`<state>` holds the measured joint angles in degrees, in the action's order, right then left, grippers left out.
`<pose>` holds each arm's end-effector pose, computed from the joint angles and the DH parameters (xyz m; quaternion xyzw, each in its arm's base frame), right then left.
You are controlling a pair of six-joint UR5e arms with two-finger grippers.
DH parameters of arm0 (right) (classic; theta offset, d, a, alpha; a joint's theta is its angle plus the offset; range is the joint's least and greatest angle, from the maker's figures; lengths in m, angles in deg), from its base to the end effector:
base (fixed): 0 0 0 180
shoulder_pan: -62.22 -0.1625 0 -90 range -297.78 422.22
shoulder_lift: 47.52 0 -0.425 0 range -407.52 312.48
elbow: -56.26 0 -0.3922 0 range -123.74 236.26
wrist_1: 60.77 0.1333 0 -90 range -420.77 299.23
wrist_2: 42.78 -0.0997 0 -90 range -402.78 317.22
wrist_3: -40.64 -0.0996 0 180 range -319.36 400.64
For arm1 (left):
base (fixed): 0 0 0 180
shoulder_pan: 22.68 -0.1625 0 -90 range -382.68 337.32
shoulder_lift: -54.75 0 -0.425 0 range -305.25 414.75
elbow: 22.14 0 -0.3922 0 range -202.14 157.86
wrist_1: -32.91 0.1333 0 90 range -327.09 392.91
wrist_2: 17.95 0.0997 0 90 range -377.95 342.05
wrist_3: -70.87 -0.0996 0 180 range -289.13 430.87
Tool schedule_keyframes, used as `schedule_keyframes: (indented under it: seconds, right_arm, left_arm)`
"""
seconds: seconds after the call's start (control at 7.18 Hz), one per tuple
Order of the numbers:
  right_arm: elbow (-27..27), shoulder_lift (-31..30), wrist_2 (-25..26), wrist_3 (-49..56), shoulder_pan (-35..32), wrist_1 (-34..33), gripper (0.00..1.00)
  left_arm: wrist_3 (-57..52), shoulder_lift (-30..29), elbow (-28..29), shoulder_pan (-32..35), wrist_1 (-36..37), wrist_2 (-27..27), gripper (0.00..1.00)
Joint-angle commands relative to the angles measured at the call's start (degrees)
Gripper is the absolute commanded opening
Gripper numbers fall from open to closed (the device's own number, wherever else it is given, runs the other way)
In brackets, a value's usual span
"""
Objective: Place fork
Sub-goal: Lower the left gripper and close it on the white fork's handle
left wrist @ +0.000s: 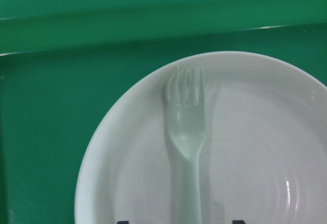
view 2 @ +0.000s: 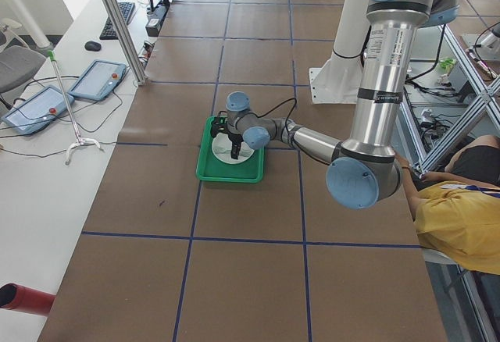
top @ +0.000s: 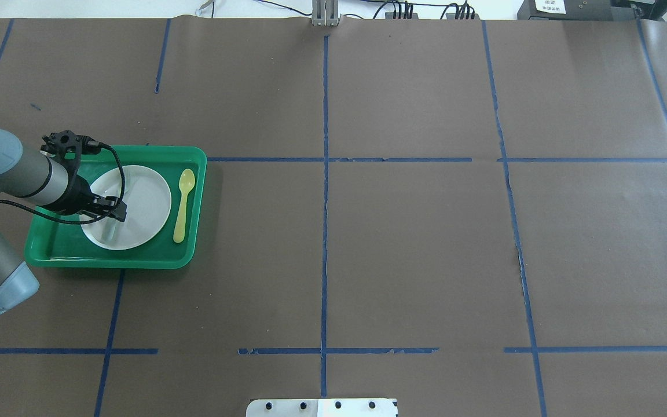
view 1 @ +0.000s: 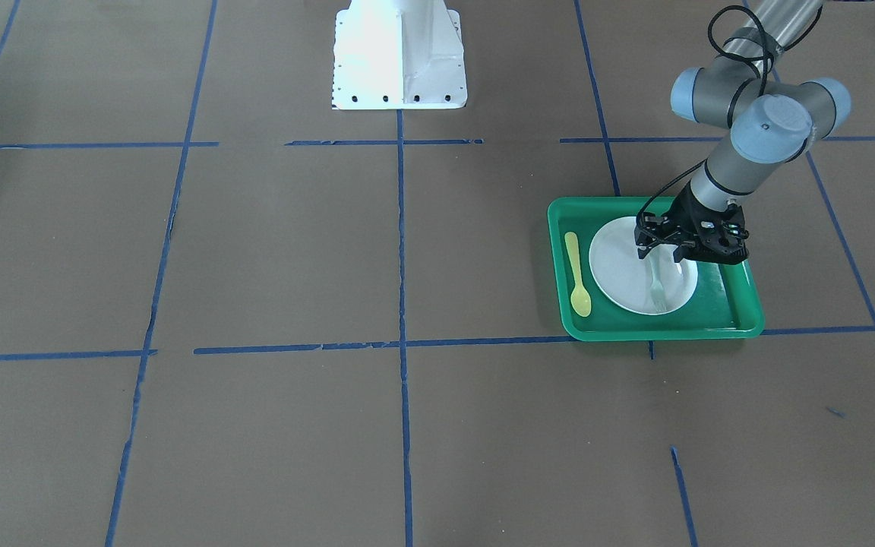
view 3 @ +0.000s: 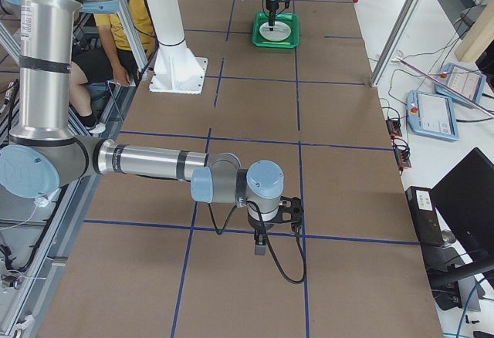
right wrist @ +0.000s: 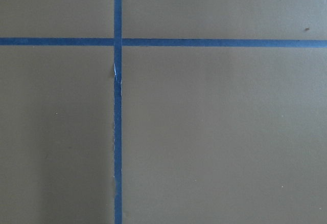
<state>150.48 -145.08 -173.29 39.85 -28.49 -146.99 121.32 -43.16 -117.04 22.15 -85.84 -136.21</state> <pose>0.0740 -0.4350 0.6816 0.0034 -0.3462 0.0110 0.9381 0.3462 -0.4656 0.4960 0.0619 0.4082 0.0448 0.9097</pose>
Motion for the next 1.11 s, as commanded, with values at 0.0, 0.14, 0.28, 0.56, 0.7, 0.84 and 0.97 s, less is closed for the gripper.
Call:
schedule_keyframes:
  seconds: [0.0,0.14,0.28,0.56,0.7,0.84,0.97]
  right_arm:
    - [0.0,0.0,0.0,0.0,0.0,0.0,1.0]
    - [0.0,0.0,0.09,0.0,0.0,0.0,1.0]
    - [0.0,0.0,0.09,0.0,0.0,0.0,1.0]
    - [0.0,0.0,0.0,0.09,0.0,0.0,1.0]
    - [0.0,0.0,0.0,0.0,0.0,0.0,1.0]
    - [0.0,0.0,0.0,0.0,0.0,0.0,1.0]
    - [0.0,0.0,0.0,0.0,0.0,0.09,1.0]
  left_arm:
    - [0.0,0.0,0.06,0.0,0.19,-0.04,0.43]
    - [0.0,0.0,0.06,0.0,0.19,-0.04,0.43]
    - [0.0,0.0,0.06,0.0,0.27,-0.04,0.43]
    - [0.0,0.0,0.15,0.0,0.28,-0.04,0.42]
    - [0.09,0.0,0.15,0.0,0.28,-0.04,0.24]
    - [0.09,0.0,0.06,0.0,0.36,-0.22,0.0]
    - [0.26,0.09,-0.03,0.0,0.54,-0.22,0.0]
